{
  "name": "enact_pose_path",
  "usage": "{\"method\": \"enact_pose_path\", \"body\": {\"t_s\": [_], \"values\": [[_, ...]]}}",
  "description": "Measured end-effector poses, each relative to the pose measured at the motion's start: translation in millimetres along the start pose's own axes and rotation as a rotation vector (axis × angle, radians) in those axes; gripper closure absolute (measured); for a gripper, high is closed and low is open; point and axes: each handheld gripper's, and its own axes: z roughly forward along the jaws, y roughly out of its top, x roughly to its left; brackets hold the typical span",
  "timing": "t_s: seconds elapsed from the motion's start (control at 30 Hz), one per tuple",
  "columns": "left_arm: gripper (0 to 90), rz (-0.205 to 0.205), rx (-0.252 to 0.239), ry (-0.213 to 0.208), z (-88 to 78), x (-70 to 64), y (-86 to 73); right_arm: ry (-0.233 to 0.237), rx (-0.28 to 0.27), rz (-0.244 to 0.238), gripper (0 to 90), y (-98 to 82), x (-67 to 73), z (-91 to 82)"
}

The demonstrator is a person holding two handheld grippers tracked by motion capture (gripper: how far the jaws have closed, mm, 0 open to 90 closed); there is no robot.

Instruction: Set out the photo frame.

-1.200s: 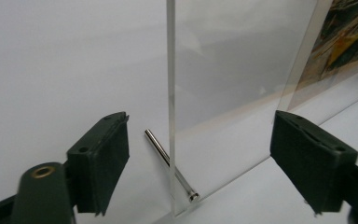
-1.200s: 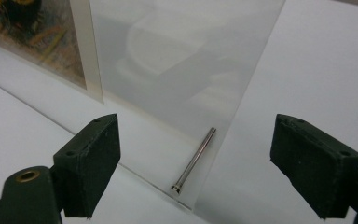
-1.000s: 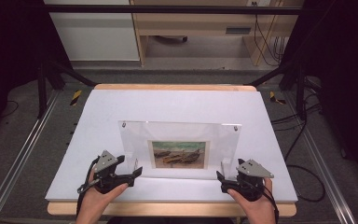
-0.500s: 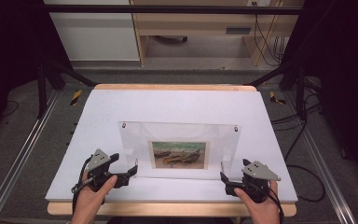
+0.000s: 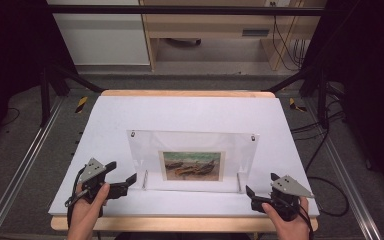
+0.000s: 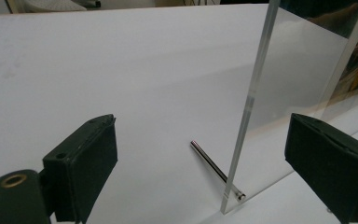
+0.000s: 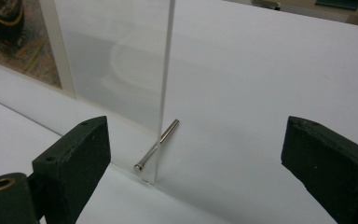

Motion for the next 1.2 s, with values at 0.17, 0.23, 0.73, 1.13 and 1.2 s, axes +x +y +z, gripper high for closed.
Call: {"method": "enact_pose_path", "body": {"t_s": [0.17,0.23,0.73,1.13,1.2], "values": [[8.8,0.002,0.001,0.032,-2.0,7.1,0.1,-0.029,0.000,0.026,8.6,-3.3,-8.6,-5.5],[8.8,0.007,0.003,0.047,-2.7,9.8,0.2,-0.049,0.005,0.025,9.0,-4.7,-12.4,-7.0],[8.7,0.057,0.088,0.194,7.9,39.8,-1.8,-0.241,0.117,0.026,14.3,-9.5,-41.9,20.6],[7.7,0.024,0.101,0.270,12.0,59.3,-6.0,-0.341,0.146,0.022,16.2,-9.0,-56.8,42.1],[7.6,0.035,0.102,0.283,12.3,60.6,-5.8,-0.346,0.139,0.028,18.0,-9.0,-57.6,41.4]]}}
